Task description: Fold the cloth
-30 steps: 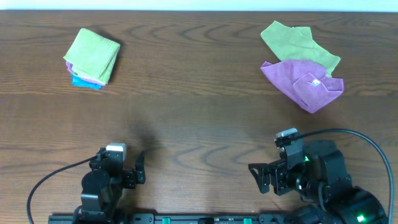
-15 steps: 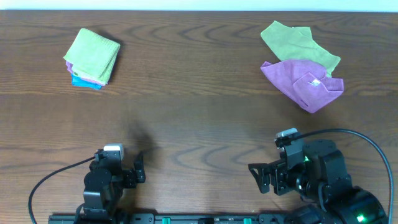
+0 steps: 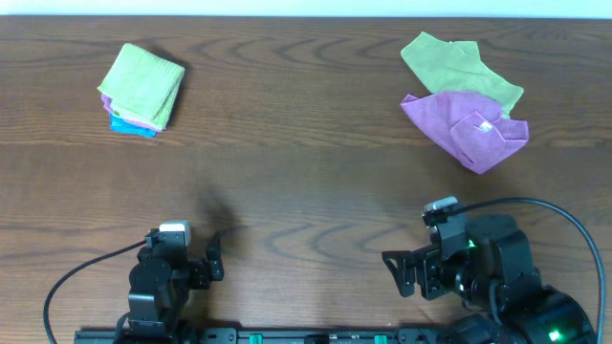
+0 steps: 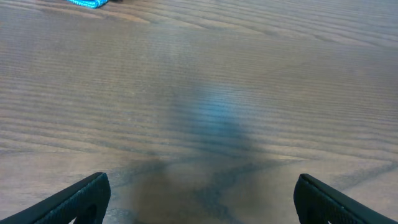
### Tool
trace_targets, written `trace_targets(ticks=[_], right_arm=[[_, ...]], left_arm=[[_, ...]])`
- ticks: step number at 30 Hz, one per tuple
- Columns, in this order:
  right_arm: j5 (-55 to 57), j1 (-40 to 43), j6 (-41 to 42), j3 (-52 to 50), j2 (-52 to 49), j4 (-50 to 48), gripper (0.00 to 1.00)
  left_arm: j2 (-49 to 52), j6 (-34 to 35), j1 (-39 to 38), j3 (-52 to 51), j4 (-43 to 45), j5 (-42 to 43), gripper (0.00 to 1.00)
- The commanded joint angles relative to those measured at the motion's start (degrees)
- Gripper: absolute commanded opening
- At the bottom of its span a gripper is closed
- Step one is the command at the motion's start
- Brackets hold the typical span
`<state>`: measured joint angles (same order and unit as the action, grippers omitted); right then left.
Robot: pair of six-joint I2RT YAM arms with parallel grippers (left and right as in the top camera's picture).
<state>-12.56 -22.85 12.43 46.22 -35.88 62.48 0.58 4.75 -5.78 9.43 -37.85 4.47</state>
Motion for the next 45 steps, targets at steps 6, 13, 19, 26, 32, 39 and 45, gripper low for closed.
trace_targets(ticks=[6, 13, 19, 26, 32, 39, 45], right_arm=[[10.8, 1.44, -11.37, -5.99, 6.36, -13.92, 0.99], [11.06, 10.51, -19.12, -17.97, 20.44, -18.93, 0.99], [10.99, 15.91, -19.87, -26.4, 29.38, -21.24, 0.99], [11.02, 16.57, -19.78, -32.61, 35.63, -21.2, 0.99], [10.73, 16.55, -19.78, -35.06, 35.58, -21.14, 0.99], [11.06, 16.55, -19.8, -37.07, 35.58, -21.11, 0.99], [11.06, 16.55, -19.8, -37.07, 35.56, -21.09, 0.99]], left_arm=[[-0.37, 0.83, 0.17, -0.37, -0.2, -0.57, 0.95], [-0.37, 0.83, 0.17, -0.37, -0.2, -0.59, 0.95], [-0.37, 0.83, 0.17, -0.37, -0.2, -0.57, 0.95], [-0.37, 0.83, 0.17, -0.37, -0.2, -0.57, 0.95], [-0.37, 0.83, 0.17, -0.37, -0.2, -0.57, 0.95], [-0.37, 0.81, 0.17, -0.37, -0.2, -0.57, 0.95], [-0.37, 0.83, 0.17, -0.37, -0.2, -0.57, 0.95]])
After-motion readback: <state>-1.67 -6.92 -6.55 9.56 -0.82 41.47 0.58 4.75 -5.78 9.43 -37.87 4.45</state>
